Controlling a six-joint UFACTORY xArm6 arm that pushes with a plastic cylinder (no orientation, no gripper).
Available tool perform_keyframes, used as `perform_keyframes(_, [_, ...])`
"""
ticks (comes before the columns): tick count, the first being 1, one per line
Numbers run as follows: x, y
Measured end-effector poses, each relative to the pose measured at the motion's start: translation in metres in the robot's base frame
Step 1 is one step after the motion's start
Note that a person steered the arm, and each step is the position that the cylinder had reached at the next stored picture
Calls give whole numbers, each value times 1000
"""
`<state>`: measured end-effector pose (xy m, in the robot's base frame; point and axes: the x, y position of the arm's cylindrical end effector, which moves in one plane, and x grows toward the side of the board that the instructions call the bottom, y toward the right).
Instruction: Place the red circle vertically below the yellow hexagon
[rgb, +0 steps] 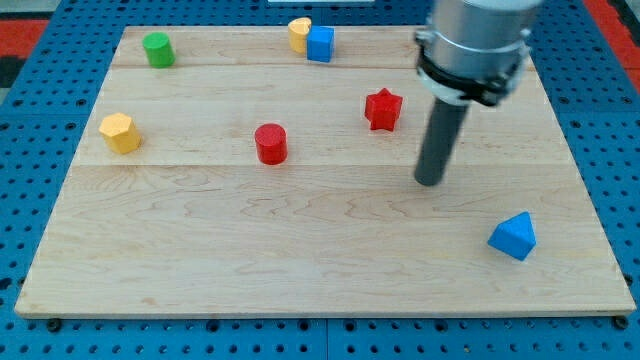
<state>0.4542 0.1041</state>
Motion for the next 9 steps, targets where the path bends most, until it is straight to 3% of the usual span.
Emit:
perform_keyframes(4, [-62, -181])
perform_keyframes(6, [-65, -231])
perform_keyframes(7, [-36, -259])
perform_keyframes(9, [-52, -235])
